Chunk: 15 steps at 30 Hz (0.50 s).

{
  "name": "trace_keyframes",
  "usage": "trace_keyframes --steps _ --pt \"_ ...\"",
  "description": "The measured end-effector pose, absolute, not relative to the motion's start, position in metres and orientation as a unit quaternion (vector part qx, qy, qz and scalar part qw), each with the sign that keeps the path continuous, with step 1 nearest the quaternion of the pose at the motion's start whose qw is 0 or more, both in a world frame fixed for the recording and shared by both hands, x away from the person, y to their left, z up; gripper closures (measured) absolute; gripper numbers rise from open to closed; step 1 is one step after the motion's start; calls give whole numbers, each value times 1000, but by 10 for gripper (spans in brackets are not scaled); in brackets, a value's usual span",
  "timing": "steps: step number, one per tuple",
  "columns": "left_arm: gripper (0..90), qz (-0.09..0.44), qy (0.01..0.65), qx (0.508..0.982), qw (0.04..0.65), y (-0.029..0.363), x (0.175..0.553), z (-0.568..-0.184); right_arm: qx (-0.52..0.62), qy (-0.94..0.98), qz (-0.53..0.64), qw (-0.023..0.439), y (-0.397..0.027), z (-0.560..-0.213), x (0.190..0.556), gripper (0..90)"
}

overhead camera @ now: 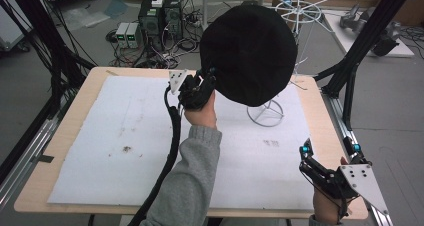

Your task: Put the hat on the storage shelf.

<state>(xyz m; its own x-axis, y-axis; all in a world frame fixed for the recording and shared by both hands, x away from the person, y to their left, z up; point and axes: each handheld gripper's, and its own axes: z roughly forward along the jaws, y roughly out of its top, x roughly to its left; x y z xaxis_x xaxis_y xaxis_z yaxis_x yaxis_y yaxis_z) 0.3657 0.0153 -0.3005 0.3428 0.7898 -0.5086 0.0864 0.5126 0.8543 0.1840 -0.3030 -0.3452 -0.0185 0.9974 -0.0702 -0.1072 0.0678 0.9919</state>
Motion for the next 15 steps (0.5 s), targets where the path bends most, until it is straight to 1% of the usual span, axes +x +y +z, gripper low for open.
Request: trace_keyframes --steps 4,6,11,15 --pt "708 250 513 427 701 14 366 -303 449 495 515 538 -303 -345 184 47" --pt "687 245 516 428 700 14 367 -304 449 493 515 538 -303 -345 183 47" --pt "681 237 511 424 709 13 369 -308 449 493 515 539 -303 -345 183 47" --pt "679 232 507 430 710 12 370 -310 446 493 516 540 -302 -344 183 47"
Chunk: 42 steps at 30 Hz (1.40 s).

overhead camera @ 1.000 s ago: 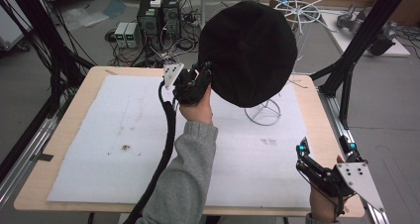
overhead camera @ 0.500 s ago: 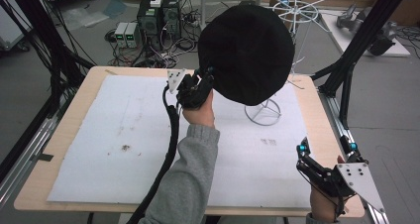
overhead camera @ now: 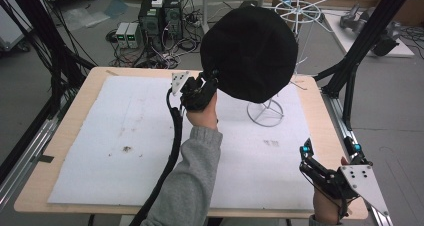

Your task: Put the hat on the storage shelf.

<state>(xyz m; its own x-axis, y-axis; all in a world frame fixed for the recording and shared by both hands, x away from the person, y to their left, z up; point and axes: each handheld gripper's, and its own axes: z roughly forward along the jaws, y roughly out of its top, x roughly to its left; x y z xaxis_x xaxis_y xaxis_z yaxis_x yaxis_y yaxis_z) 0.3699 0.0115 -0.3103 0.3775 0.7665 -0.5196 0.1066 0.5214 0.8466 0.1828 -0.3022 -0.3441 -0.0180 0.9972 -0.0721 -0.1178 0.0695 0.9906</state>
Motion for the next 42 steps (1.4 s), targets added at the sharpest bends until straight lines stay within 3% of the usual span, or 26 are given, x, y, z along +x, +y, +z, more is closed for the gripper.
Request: trace_keyframes --steps 29,33,38,42 --pt "532 285 476 441 705 10 364 -313 446 491 513 545 -302 -344 183 47" --pt "484 288 476 437 706 12 363 -315 446 491 513 544 -302 -344 183 47" --pt "326 308 476 441 696 15 361 -316 444 493 512 545 -301 -344 183 47" --pt "260 314 478 438 694 19 359 -314 446 493 512 544 -300 -345 183 47"
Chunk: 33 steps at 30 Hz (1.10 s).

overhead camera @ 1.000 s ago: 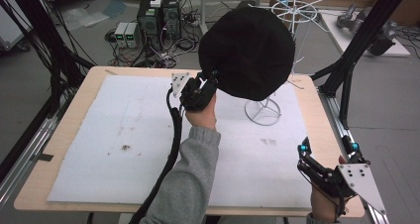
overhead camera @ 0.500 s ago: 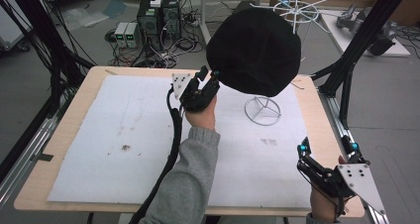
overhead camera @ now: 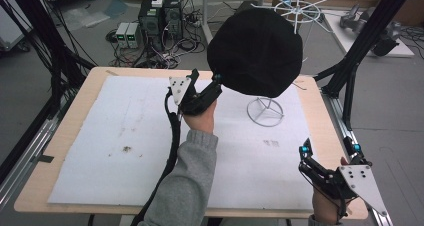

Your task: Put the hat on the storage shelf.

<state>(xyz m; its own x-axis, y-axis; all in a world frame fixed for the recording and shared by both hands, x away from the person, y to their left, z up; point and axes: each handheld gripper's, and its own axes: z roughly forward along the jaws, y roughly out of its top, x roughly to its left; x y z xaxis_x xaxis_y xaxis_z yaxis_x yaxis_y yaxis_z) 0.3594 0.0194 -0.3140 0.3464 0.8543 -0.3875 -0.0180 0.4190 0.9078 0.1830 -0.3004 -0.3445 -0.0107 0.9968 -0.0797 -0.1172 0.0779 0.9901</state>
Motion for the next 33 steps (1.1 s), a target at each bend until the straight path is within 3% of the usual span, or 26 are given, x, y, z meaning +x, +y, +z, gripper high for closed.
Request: trace_keyframes --steps 12,33 --pt "19 350 481 438 674 38 355 -310 445 496 511 543 -298 -345 184 47" --pt "17 426 470 429 643 99 335 -304 432 514 512 536 -286 -348 195 47"
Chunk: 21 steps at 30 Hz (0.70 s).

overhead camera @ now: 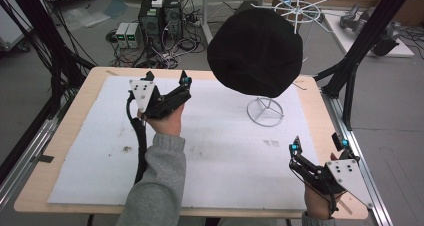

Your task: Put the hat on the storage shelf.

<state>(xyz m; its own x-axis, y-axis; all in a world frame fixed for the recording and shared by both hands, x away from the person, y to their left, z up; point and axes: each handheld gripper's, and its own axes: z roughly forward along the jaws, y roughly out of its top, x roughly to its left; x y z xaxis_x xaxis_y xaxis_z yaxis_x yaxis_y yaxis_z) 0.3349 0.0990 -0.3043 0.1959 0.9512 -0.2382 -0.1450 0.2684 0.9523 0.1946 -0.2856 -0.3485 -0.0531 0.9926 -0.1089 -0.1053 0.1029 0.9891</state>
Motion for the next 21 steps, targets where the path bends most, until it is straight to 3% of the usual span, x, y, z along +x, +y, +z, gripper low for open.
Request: trace_keyframes --steps 21 --pt "17 472 475 429 606 164 309 -316 426 532 518 517 -268 -354 213 46"
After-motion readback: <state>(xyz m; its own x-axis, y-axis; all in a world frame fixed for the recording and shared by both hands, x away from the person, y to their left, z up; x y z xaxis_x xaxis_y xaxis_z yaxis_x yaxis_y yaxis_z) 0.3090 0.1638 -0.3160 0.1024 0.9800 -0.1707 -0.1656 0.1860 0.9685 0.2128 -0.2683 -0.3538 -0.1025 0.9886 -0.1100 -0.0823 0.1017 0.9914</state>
